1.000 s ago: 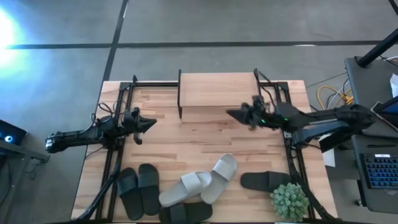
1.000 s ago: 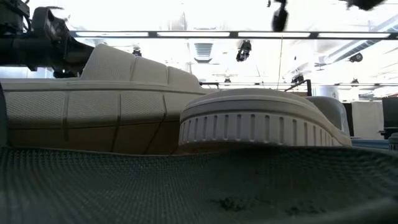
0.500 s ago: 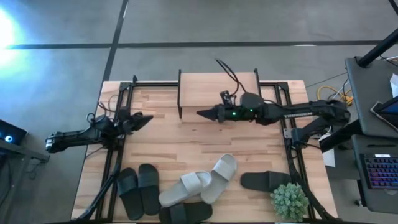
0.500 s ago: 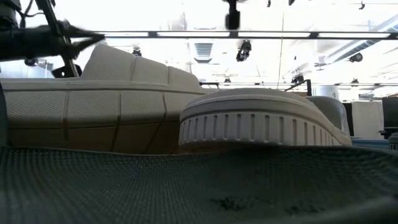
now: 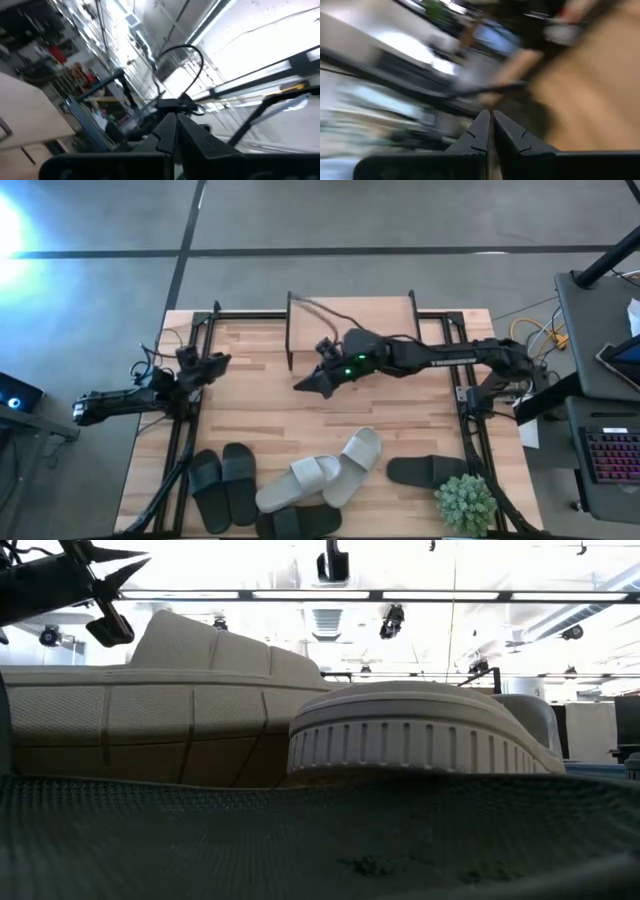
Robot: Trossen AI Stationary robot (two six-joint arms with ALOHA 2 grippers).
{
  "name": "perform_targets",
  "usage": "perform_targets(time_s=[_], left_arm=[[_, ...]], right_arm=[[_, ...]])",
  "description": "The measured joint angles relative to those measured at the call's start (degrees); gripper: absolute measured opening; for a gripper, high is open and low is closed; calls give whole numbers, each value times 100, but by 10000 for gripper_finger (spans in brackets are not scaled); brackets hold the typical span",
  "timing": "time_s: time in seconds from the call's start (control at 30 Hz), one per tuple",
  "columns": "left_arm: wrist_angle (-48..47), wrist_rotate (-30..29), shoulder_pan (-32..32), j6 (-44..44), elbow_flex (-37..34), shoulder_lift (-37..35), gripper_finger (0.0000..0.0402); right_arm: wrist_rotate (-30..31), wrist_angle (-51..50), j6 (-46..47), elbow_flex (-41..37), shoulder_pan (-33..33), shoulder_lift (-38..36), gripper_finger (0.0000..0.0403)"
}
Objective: Pick and place slides into the shelf
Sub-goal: Put the gray slide on the shelf
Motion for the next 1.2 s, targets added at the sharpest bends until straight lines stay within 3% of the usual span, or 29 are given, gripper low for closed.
perform_targets(time_s=[0.23,0.43,0.5,0.7,0.83,1.0,1.2], left_arm=[[-92,77,-2,294,237,144,0],[-174,69,-2,432,265,402,0],[-237,51,-2,420,255,538,0],[-253,105,-2,43,248,911,0],[-241,491,-2,131,233,1092,0],[-253,875,0,323,188,1298,0],[-261,2255,2,611,182,1514,0]], right_arm=[[543,-4174,-942,1486,413,460,43],[1981,-6638,-951,2220,1140,789,113],[2399,-6921,-780,2321,1336,879,133],[2675,-7069,61,2424,1868,992,169],[2942,-7060,743,2381,2245,1104,172],[2738,-6927,1884,2368,2620,1239,166],[2604,-6832,2562,2759,2865,1770,159]])
